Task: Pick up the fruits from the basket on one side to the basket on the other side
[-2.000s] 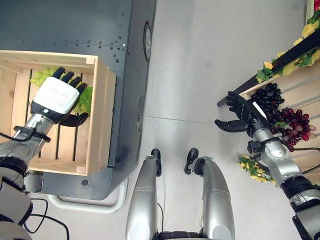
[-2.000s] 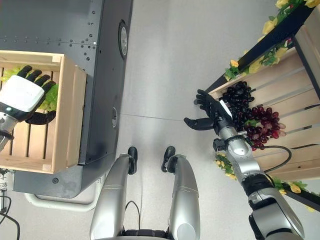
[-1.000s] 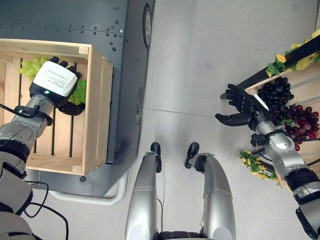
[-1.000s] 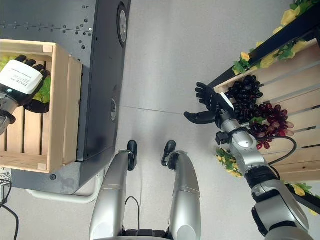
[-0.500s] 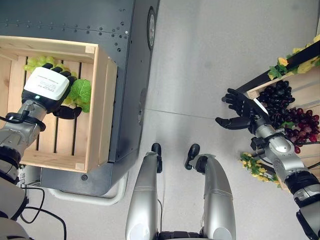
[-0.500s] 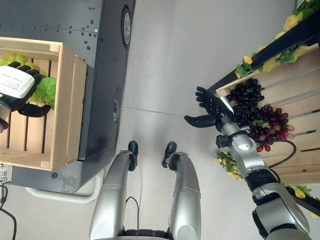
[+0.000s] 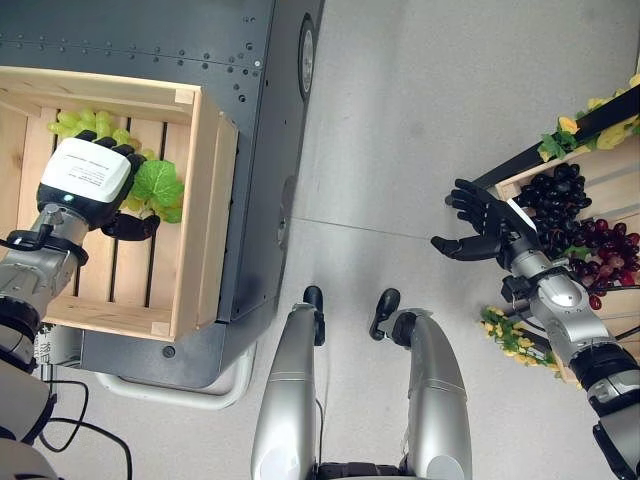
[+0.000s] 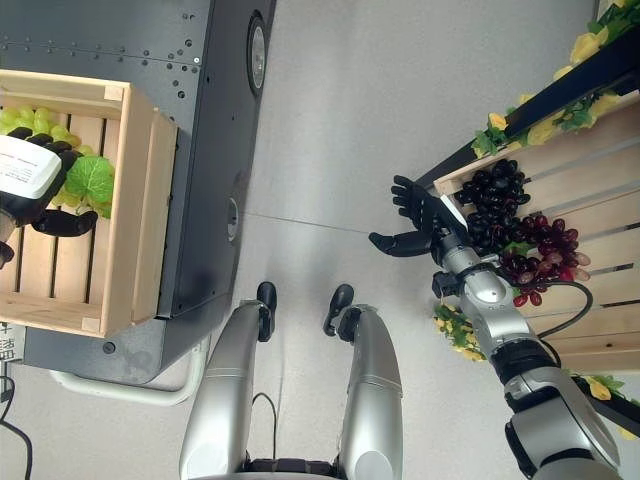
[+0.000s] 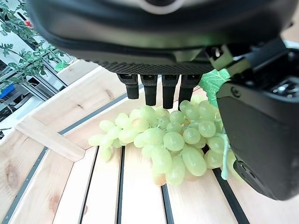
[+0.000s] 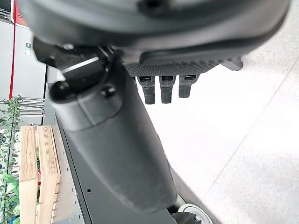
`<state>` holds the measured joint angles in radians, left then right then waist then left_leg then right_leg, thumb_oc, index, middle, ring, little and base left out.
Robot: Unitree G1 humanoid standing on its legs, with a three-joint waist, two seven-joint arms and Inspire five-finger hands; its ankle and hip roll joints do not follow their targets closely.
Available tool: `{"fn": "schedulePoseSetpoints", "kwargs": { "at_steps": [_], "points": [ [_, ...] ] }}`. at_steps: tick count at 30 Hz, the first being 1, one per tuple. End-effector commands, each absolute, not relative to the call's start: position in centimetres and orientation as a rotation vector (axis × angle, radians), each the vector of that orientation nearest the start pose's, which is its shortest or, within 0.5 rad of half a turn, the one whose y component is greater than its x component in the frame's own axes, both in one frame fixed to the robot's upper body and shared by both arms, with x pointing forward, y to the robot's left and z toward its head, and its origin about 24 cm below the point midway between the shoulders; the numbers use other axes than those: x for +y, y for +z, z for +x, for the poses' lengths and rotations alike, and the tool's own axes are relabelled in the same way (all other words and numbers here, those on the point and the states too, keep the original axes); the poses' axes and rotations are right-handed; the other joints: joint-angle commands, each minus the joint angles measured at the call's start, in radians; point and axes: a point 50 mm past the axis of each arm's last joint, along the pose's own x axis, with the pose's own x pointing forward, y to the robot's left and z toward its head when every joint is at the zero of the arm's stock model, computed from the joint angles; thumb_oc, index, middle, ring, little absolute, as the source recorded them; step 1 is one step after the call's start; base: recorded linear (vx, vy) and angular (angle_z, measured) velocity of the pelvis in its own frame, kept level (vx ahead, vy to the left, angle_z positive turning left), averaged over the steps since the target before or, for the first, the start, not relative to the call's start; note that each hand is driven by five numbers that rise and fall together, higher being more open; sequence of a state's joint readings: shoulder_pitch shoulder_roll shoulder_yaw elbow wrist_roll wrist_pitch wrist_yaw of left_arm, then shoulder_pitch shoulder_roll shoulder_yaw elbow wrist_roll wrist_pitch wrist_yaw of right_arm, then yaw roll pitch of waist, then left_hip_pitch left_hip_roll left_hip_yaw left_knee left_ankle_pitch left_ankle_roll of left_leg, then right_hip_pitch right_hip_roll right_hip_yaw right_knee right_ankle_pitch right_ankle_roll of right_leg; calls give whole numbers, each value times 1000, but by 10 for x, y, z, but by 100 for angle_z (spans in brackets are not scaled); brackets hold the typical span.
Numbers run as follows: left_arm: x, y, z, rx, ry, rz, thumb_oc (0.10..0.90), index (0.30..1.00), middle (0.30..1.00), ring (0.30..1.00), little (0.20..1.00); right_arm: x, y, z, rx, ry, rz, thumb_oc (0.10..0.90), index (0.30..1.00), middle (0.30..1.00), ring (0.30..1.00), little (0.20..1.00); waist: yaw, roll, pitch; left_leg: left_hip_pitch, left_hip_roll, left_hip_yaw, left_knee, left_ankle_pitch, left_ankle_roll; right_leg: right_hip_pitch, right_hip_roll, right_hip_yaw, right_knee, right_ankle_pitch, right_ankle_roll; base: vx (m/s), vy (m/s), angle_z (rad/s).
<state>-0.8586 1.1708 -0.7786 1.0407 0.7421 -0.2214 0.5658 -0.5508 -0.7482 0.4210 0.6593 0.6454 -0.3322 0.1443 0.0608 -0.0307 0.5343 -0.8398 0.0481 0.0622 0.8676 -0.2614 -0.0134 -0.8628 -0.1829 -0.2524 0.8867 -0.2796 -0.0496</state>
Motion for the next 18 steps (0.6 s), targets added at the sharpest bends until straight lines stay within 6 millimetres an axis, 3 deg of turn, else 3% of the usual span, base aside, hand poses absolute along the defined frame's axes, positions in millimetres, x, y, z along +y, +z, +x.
{"fn": "schedulePoseSetpoints", "kwargs": {
  "at_steps": [1,10,18],
  "points": [
    [427,225,291,70,494,2199,800,900,900,900,900,-286,160,333,-299,113,-280,800,900,900,900,900,-9,67,-14,65,-42,96,-121,24,72,95,30,-17,-86,49,20,0,0,0],
    [420,222,299,102,407,2333,800,900,900,900,900,-288,166,334,-310,110,-265,800,900,900,900,900,-17,57,-14,47,-35,98,-122,29,73,76,32,-17,-87,56,22,-3,10,0],
    [419,229,302,122,431,2491,800,900,900,900,900,-285,174,333,-343,141,-254,800,900,900,900,900,-31,56,-14,18,-30,108,-131,39,72,41,32,-9,-102,75,28,-19,54,-1]
  ]
}}
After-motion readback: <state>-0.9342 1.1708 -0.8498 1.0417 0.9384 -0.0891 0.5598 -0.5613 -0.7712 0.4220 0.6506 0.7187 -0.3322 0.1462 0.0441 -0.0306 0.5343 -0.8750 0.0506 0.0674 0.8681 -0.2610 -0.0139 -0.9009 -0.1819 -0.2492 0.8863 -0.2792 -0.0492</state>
